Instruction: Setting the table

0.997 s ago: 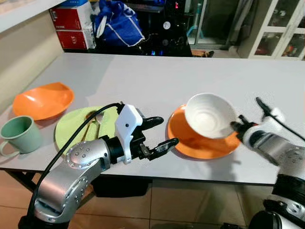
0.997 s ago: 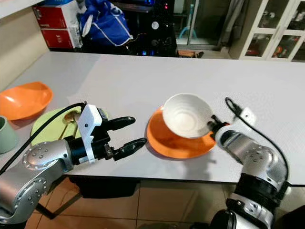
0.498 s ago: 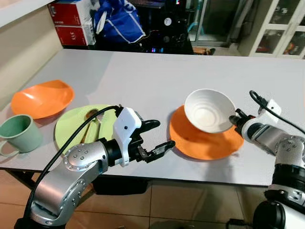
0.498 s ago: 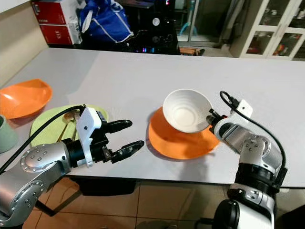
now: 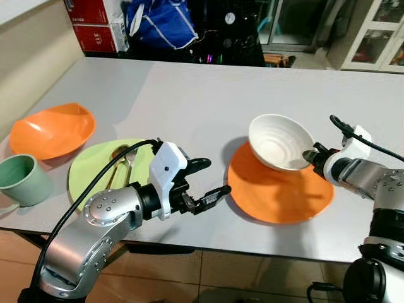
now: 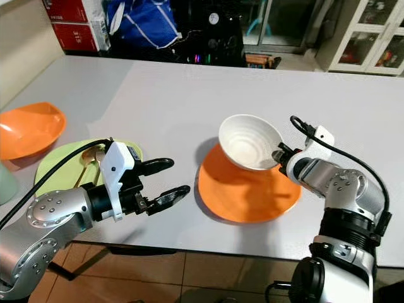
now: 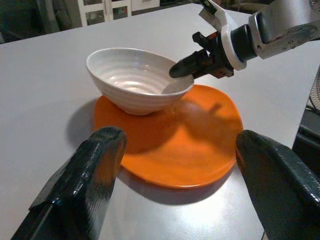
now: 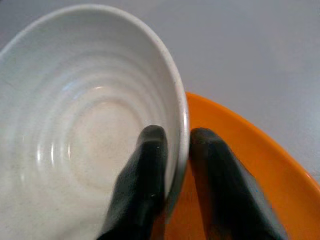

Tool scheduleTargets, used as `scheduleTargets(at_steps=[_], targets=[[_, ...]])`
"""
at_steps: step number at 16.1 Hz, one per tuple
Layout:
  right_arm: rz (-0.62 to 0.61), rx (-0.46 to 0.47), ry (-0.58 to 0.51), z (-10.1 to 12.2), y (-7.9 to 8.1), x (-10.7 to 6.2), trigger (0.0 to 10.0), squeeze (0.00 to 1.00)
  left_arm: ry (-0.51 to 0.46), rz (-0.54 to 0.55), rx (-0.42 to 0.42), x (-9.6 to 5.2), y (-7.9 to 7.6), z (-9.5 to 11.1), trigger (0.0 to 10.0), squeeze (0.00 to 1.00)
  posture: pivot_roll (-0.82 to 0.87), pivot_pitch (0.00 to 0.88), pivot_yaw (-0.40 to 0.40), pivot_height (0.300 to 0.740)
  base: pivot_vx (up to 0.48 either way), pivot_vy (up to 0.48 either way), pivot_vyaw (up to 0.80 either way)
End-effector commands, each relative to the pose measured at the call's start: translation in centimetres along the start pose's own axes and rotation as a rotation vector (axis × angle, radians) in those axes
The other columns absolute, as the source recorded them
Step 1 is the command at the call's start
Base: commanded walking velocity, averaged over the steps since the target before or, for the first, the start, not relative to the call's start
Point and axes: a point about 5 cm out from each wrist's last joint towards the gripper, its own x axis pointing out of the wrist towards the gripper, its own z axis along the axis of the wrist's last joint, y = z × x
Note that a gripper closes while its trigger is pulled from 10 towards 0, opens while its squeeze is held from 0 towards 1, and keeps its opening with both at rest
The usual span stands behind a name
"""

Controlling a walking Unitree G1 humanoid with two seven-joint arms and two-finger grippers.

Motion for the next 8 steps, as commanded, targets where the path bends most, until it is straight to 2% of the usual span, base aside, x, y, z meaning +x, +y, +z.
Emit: scheduleTargets(at_steps=[1,2,5,8], targets=[[0.001,-0.012,0.002,0.5,0.3,-0.4,10.0,1.00,0.002,-0.012,0.026,0.1,-0.3,0.4,10.0,0.00,-0.03,0.051,-0.005,0.740,0.000,0.000,0.00],[0.001,-0.012,0.002,0.5,0.3,-0.4,10.0,1.00,0.002,-0.012,0.026,0.1,-0.3,0.4,10.0,0.00,-0.03,0.051,-0.005,0.740,0.000,0.000,0.00],[0.016,-0.066,0.032,1.4,0.1,-2.3,10.0,1.00,0.000,-0.015,0.029,0.1,-0.3,0.5,10.0,0.00,-0.03,0.048,-0.002,0.740,0.000,0.000,0.00],[0.012,-0.096,0.044,1.7,-0.6,-3.5,10.0,1.00,-0.002,-0.017,0.030,0.2,-0.3,0.5,10.0,0.00,-0.03,0.046,-0.003,0.740,0.000,0.000,0.00]])
